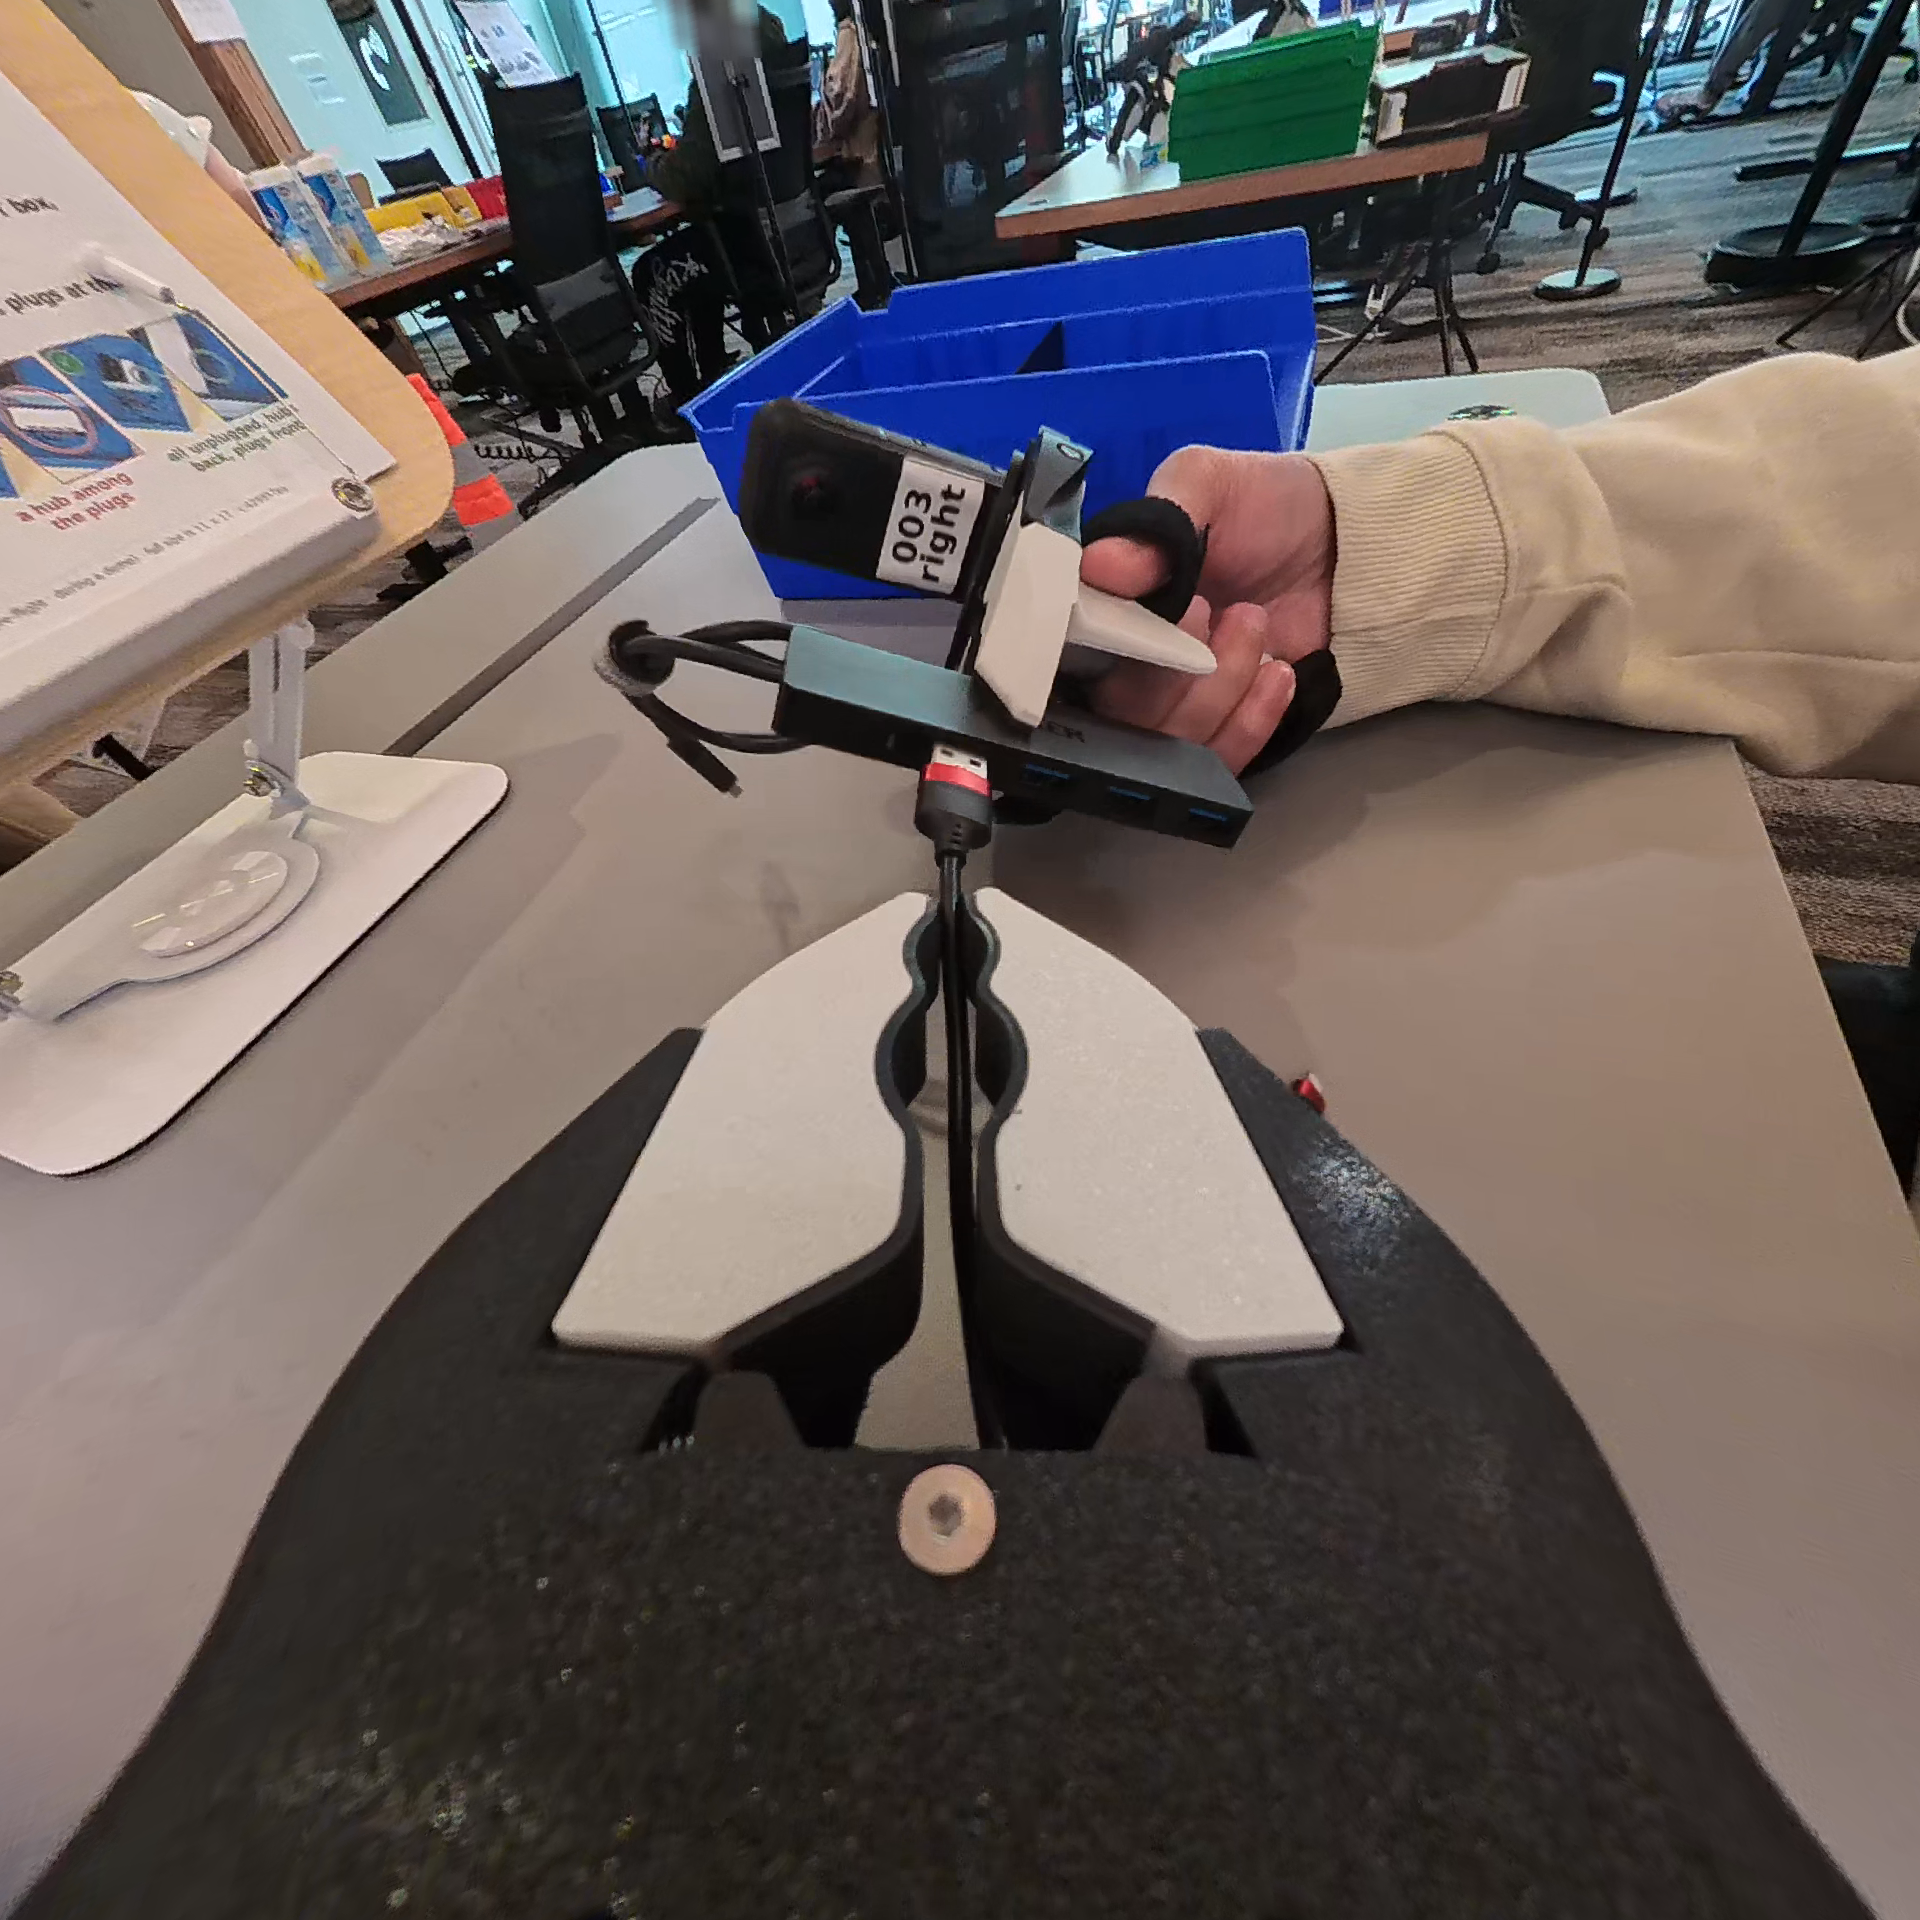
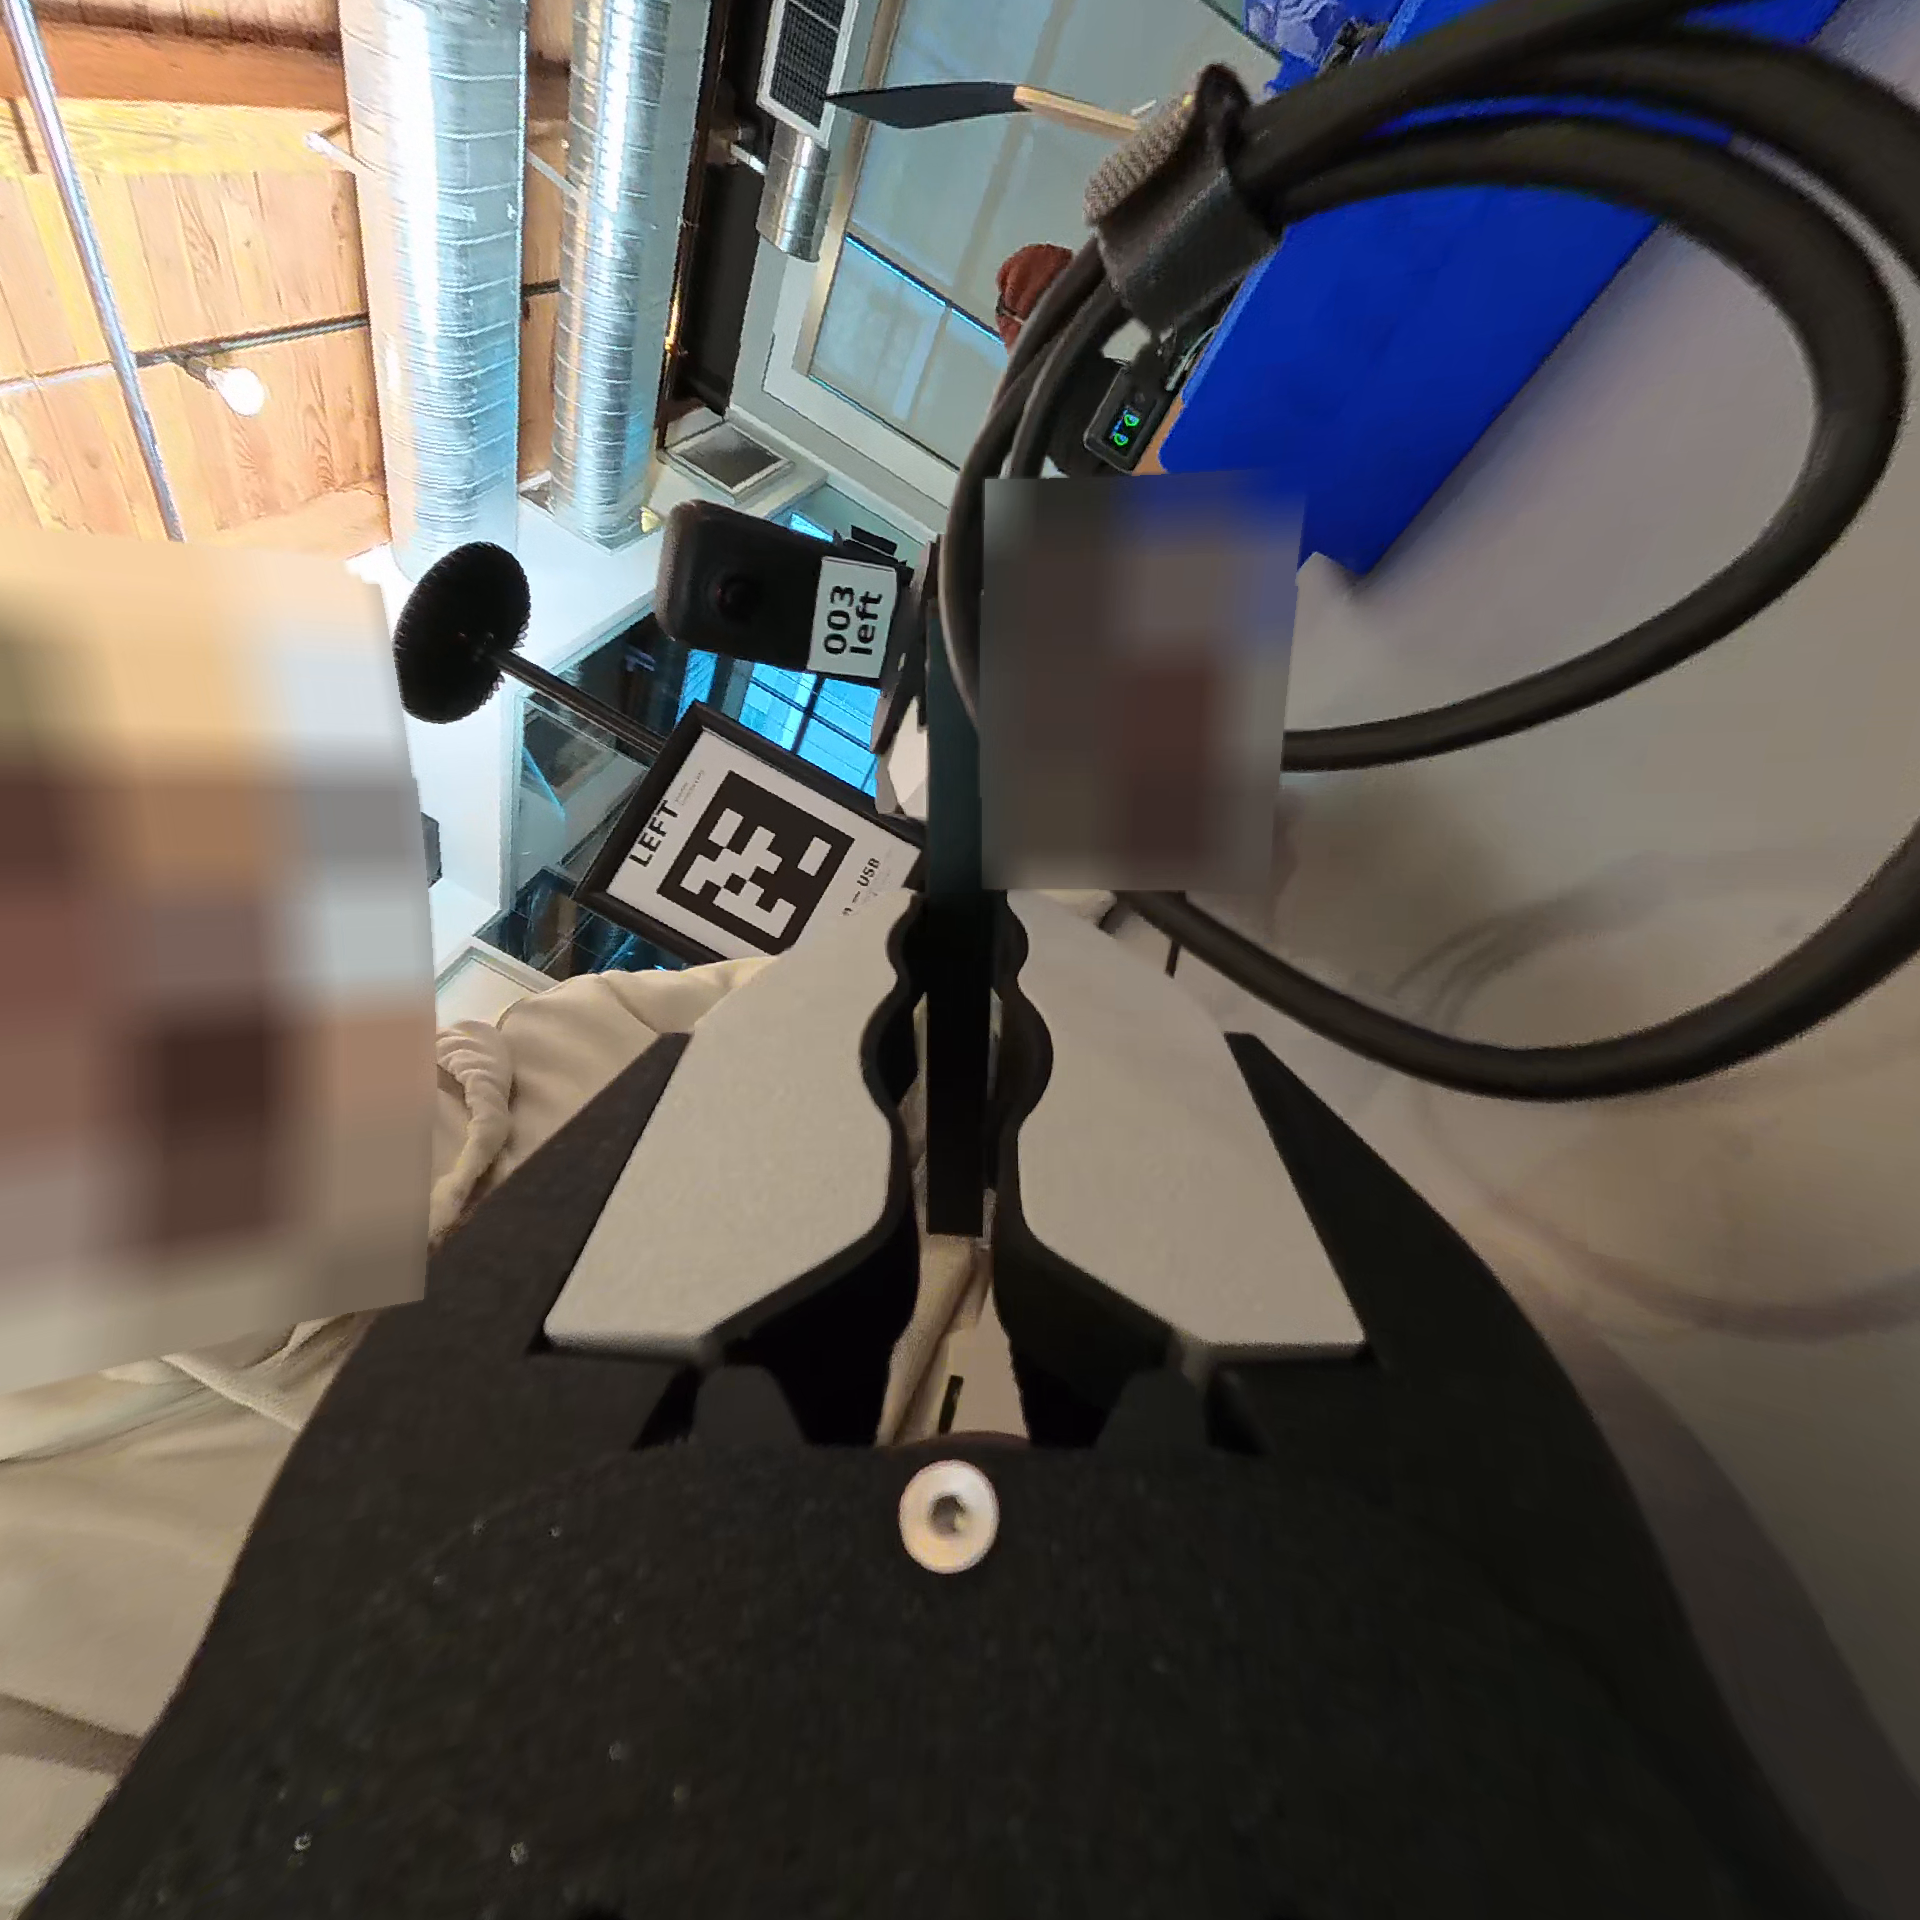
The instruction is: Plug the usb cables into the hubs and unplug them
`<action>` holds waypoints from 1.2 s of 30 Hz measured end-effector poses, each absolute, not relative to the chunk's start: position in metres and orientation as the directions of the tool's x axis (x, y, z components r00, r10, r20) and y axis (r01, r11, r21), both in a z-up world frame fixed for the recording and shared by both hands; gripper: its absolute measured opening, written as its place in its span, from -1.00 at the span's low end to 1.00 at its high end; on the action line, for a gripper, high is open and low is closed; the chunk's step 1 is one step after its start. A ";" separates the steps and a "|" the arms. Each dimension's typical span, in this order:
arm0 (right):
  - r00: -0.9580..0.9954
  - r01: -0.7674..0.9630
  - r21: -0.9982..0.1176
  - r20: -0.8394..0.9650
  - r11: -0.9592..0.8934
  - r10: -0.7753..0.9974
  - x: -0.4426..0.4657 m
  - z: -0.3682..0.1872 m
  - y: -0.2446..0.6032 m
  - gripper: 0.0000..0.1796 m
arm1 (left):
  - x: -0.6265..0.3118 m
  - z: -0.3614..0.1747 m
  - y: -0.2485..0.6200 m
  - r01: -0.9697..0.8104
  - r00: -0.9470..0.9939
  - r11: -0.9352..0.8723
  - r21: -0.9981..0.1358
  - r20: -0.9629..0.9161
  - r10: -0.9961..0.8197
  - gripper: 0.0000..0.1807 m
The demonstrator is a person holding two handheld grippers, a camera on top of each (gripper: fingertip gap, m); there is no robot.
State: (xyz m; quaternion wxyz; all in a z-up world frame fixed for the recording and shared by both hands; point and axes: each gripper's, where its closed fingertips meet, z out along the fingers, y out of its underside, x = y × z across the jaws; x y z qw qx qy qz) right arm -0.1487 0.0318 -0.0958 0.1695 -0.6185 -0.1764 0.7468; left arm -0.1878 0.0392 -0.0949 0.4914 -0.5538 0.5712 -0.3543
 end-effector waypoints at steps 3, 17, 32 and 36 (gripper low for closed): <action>-0.191 -0.040 -0.429 -0.883 -0.903 0.428 -0.148 -0.098 0.034 -0.88 | -0.188 -0.094 0.039 -0.277 0.099 0.143 -0.950 -0.177 -0.979 -0.92; -0.133 -0.058 -0.437 -0.888 -0.898 0.441 -0.144 -0.102 0.040 -0.88 | -0.193 -0.087 0.044 -0.262 0.131 0.155 -0.953 -0.194 -0.972 -1.00; -0.077 -0.148 -0.467 -0.874 -0.872 0.481 -0.117 -0.091 0.046 -0.88 | -0.194 -0.178 0.055 -0.669 0.019 0.079 -0.739 -0.123 -0.992 -0.62; -0.090 -0.149 -0.468 -0.871 -0.871 0.483 -0.117 -0.088 0.045 -0.88 | -0.193 -0.182 0.062 -0.658 0.042 0.040 -0.752 -0.090 -0.995 -0.61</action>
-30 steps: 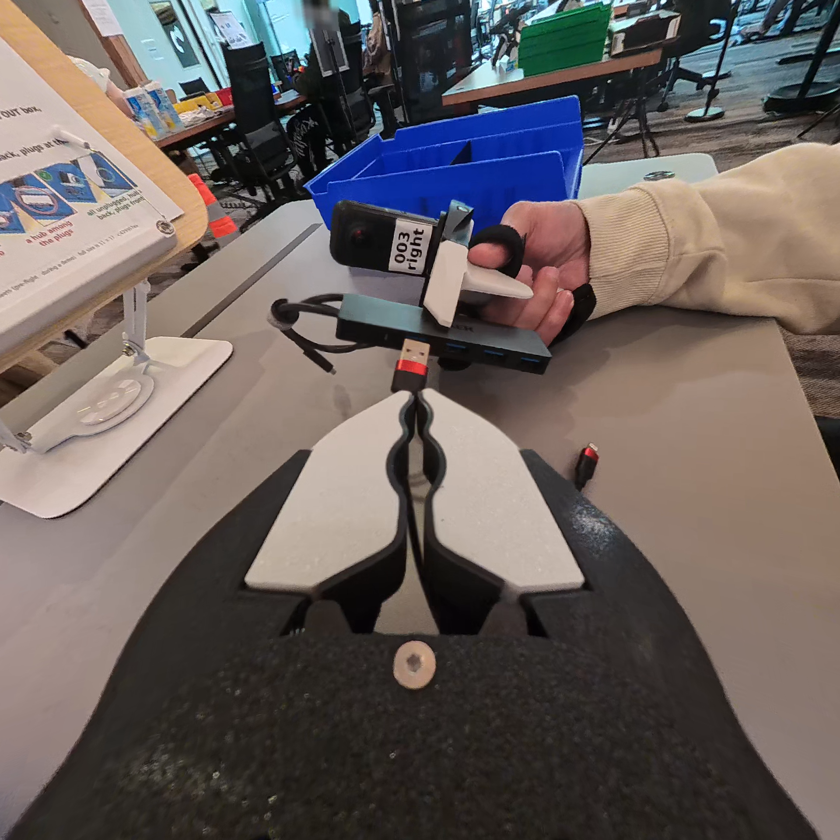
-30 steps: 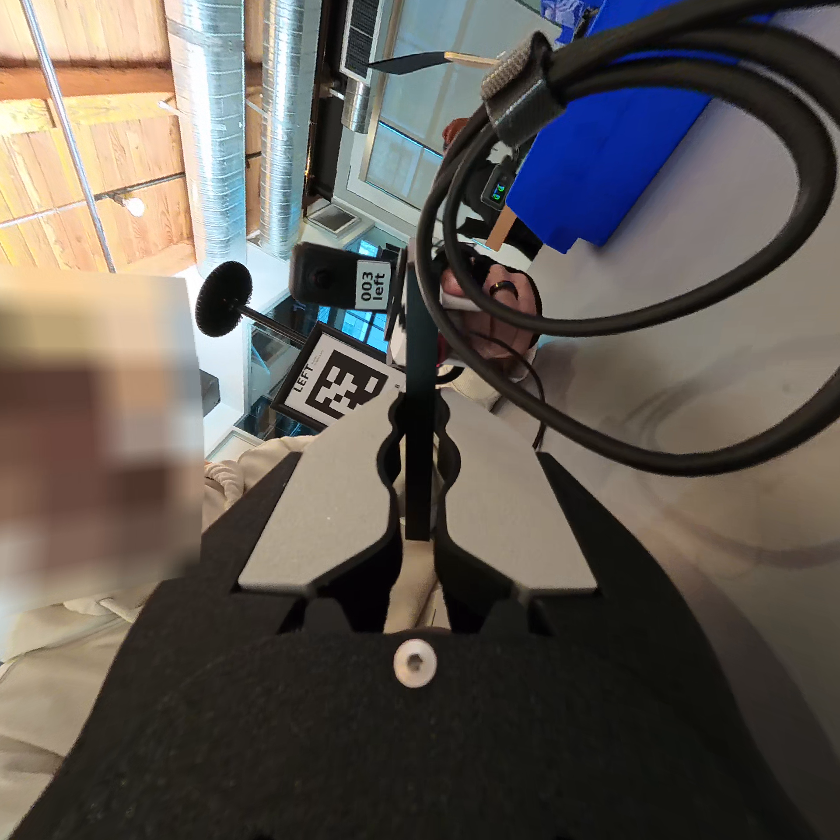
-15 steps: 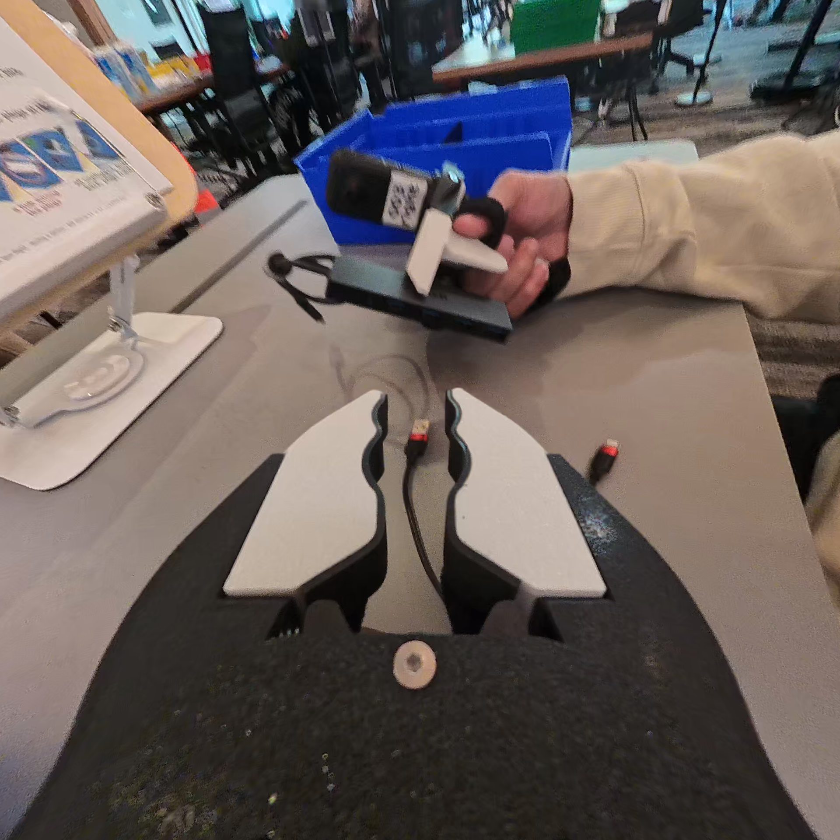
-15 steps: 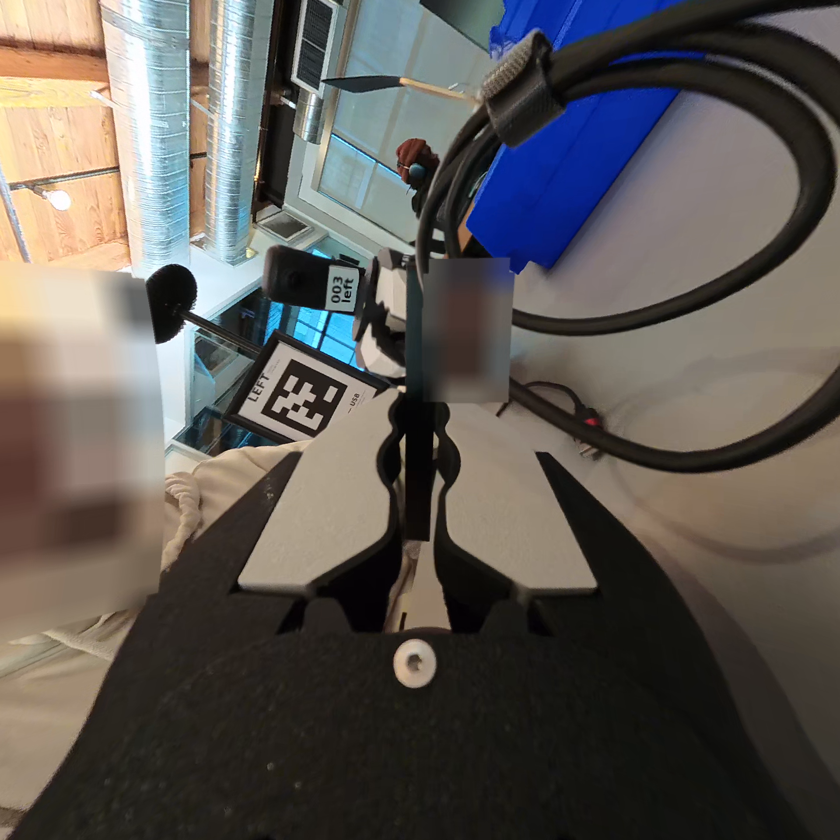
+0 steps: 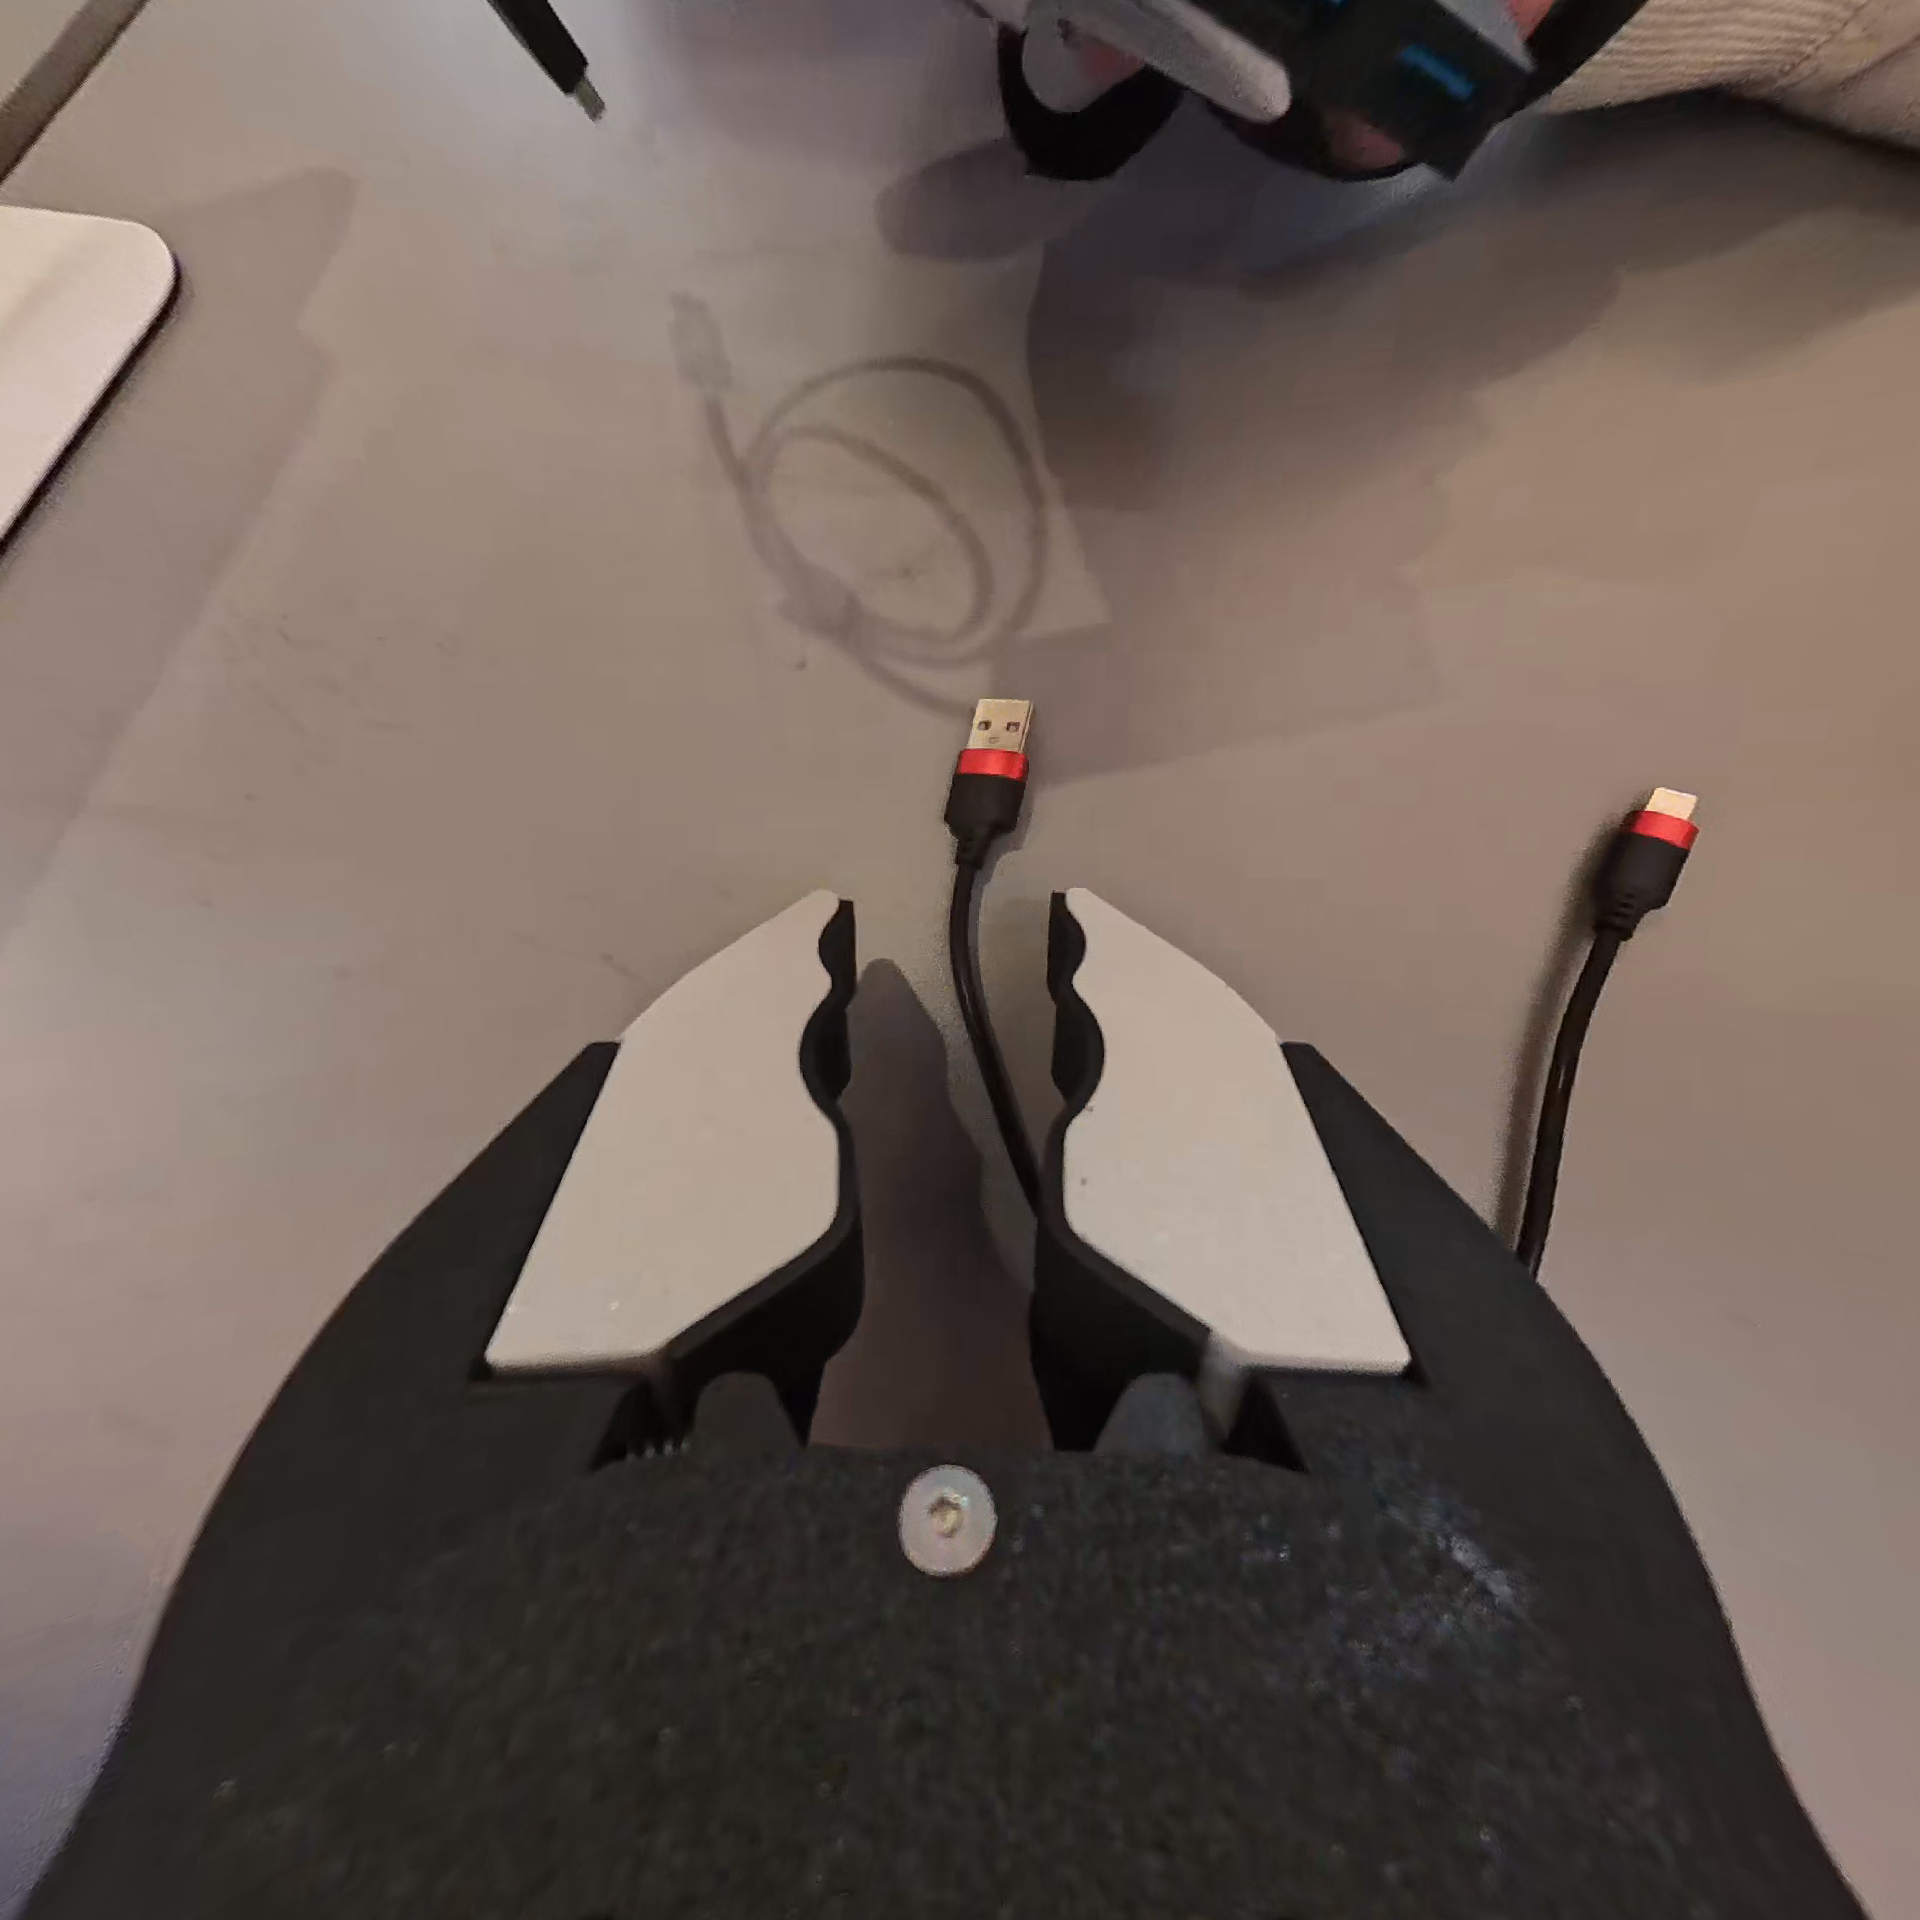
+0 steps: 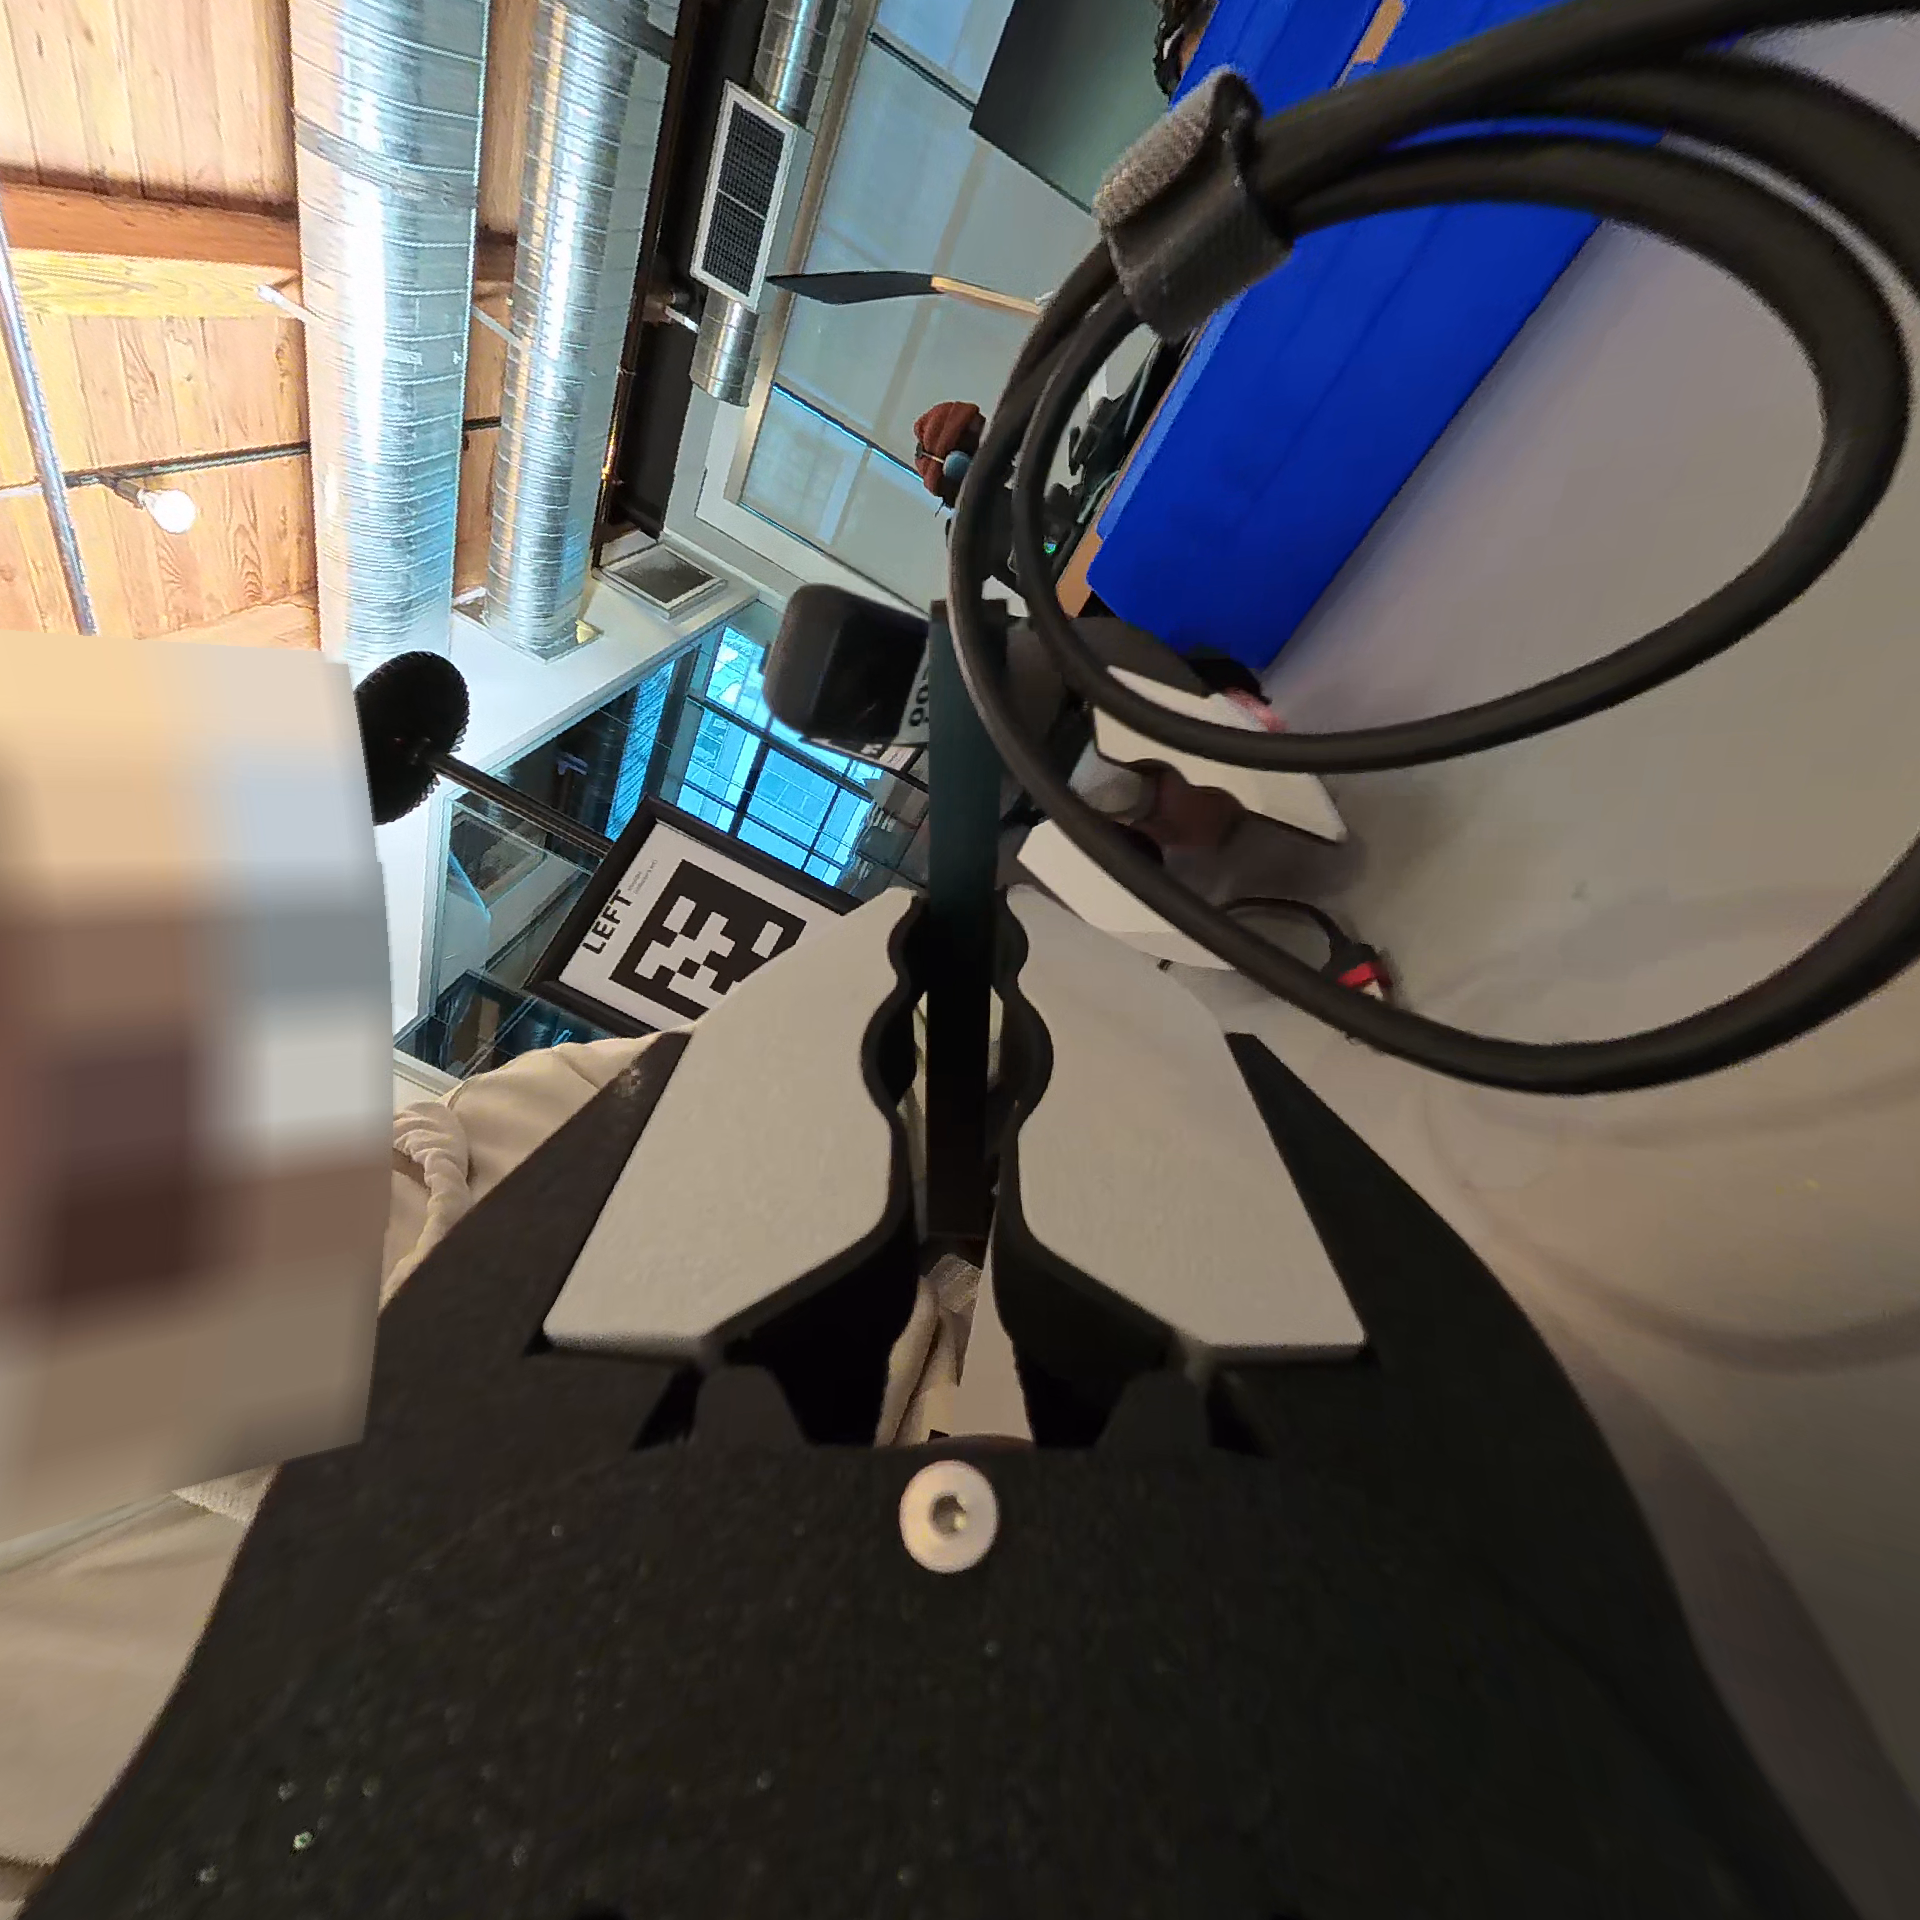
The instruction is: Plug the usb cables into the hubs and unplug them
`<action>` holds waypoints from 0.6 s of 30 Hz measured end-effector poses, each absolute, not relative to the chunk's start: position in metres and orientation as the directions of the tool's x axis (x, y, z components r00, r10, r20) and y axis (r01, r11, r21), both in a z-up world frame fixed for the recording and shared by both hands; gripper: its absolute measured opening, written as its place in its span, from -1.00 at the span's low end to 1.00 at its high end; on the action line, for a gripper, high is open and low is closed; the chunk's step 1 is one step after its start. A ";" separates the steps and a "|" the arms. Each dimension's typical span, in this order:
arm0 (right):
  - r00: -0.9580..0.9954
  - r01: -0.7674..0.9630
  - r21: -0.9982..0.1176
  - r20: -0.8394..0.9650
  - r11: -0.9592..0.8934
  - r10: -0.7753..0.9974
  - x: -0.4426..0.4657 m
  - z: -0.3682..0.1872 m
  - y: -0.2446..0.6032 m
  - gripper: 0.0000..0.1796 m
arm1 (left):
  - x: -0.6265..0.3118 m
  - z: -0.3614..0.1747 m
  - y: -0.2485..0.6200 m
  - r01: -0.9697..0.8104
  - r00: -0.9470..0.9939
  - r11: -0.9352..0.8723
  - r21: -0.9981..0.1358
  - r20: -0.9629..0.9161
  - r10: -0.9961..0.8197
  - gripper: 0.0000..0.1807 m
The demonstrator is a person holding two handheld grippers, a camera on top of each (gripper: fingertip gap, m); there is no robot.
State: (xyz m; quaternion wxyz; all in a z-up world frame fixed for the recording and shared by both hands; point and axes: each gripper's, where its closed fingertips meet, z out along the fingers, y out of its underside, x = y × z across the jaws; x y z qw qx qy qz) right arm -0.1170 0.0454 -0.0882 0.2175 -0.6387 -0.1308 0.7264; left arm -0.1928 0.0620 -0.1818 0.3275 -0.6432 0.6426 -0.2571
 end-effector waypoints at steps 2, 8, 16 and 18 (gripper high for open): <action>-0.094 -0.145 -0.470 -0.869 -0.871 0.485 -0.118 -0.087 0.044 -0.88 | -0.192 -0.186 0.063 -0.672 0.044 0.018 -0.740 -0.064 -0.997 -0.61; -0.097 -0.134 -0.475 -0.867 -0.870 0.489 -0.120 -0.087 0.042 -0.88 | -0.185 -0.194 0.057 -0.716 0.019 -0.007 -0.698 -0.010 -1.000 -0.89; -0.087 -0.136 -0.470 -0.871 -0.872 0.483 -0.120 -0.090 0.044 -0.88 | -0.184 -0.183 0.054 -0.682 0.025 0.053 -0.729 -0.095 -0.995 -0.98; -0.066 -0.130 -0.473 -0.873 -0.872 0.483 -0.121 -0.094 0.045 -0.88 | -0.186 -0.165 0.051 -0.653 0.023 0.063 -0.755 -0.103 -0.994 -0.98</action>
